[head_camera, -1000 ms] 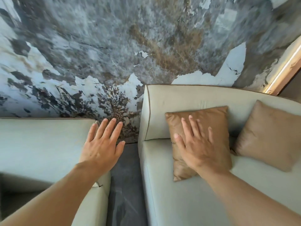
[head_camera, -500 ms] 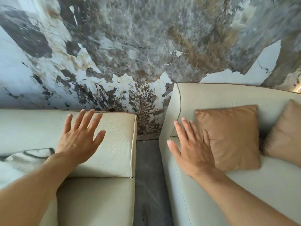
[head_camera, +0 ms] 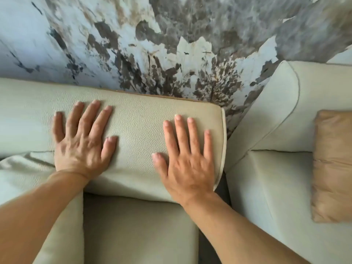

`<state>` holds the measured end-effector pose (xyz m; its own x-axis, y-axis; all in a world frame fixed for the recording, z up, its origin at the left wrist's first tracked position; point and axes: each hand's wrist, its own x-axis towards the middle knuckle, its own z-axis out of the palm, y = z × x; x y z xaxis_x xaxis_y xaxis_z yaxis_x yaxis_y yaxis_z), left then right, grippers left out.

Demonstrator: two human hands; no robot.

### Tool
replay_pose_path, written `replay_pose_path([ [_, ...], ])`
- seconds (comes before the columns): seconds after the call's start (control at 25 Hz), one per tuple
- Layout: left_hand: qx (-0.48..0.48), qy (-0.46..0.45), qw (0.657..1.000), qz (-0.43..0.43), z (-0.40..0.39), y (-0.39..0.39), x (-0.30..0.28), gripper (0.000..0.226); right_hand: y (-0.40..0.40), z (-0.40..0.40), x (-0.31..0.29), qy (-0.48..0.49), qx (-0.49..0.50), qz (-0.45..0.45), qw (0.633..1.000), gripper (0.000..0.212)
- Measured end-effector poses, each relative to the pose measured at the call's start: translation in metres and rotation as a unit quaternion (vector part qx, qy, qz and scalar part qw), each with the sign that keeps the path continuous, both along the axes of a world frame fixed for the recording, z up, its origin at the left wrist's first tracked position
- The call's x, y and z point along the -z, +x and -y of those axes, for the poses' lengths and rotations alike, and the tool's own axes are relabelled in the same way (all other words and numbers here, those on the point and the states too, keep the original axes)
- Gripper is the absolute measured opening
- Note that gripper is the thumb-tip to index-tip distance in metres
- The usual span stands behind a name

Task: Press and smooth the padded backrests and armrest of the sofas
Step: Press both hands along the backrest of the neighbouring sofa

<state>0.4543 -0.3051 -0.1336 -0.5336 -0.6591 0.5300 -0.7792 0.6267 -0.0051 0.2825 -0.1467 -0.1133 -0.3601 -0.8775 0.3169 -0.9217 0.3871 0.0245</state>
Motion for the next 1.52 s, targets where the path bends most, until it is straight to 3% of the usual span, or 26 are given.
replay_pose_path([
  [0.24,-0.038,-0.025,0.999,-0.015,0.03,0.022,-0.002,0.062,0.017,0.044,0.008,-0.026,-0.017,-0.02,0.999,0.073],
  [0.56,-0.018,-0.016,1.0,-0.006,0.023,-0.001,0.002,0.063,-0.004,0.031,0.016,-0.047,-0.006,-0.04,0.998,0.073],
  [1.52,-0.061,-0.054,0.996,-0.034,0.099,-0.061,0.008,0.062,-0.077,0.125,0.025,-0.086,-0.047,-0.073,0.992,0.071],
])
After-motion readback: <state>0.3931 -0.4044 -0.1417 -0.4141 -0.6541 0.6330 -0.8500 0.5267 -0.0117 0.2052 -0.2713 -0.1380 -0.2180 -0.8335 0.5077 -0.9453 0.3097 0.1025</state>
